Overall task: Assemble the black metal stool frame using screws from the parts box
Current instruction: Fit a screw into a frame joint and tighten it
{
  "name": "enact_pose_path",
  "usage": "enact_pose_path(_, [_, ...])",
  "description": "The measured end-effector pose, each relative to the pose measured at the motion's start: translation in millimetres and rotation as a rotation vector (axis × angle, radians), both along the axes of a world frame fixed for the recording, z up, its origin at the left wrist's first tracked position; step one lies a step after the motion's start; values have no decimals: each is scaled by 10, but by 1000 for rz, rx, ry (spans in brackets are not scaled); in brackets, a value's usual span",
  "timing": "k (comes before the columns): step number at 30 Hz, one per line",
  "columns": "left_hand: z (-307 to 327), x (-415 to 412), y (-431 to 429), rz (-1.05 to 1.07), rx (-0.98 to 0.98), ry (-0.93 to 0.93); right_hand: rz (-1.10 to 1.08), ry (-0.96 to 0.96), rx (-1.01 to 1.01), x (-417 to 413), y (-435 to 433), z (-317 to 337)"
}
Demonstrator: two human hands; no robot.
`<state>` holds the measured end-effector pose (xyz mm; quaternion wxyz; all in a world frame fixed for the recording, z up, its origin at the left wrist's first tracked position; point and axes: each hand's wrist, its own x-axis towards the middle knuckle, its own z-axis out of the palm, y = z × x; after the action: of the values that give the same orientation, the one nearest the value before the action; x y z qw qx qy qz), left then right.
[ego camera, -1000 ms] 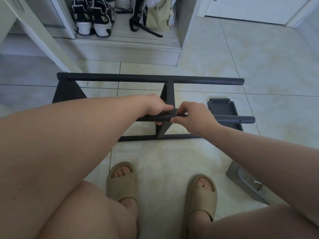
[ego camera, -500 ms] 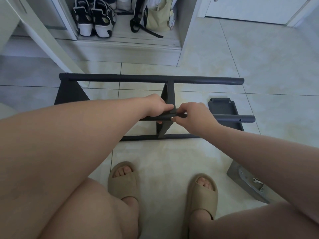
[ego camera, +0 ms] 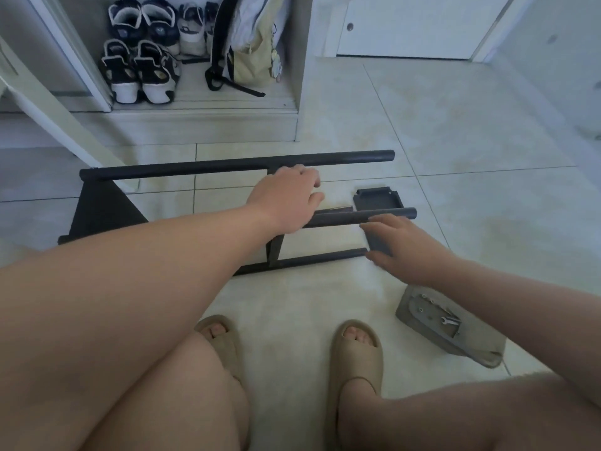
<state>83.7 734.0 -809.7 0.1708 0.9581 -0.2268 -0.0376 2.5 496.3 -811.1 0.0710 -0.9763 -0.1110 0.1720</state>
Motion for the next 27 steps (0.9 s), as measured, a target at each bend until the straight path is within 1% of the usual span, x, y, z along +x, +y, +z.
enact_pose_path(5, [35, -225, -716, -277, 14, -26, -84, 61, -183, -394, -781, 12])
enact_pose_path(8, [-91, -358, -1168, -426, 73, -18, -151, 136, -237, -552, -1218, -87])
enact_pose_path(13, [-509, -474, -1722, -622, 212, 33, -353, 345, -198, -572, -1714, -562])
enact_pose_path(16, [-868, -531, -1903, -722, 280, 114, -403, 457, -184, -551, -1886, -975])
enact_pose_path(19, [-1256, -606, -2003, -739, 275, 261, -467, 517, -117, -521, -1985, -1353])
enact_pose_path(21, [-1502, -641, -2071, -713, 261, 339, -529, 511, -62, -506, -2025, -1586])
enact_pose_path(24, [-1824, -658, -2162, -699, 257, 363, -590, 469, -17, -507, -2075, -1917])
enact_pose_path(27, [-2021, -671, -2211, -683, 198, 385, -631, 427, 7, -497, -2117, -2178])
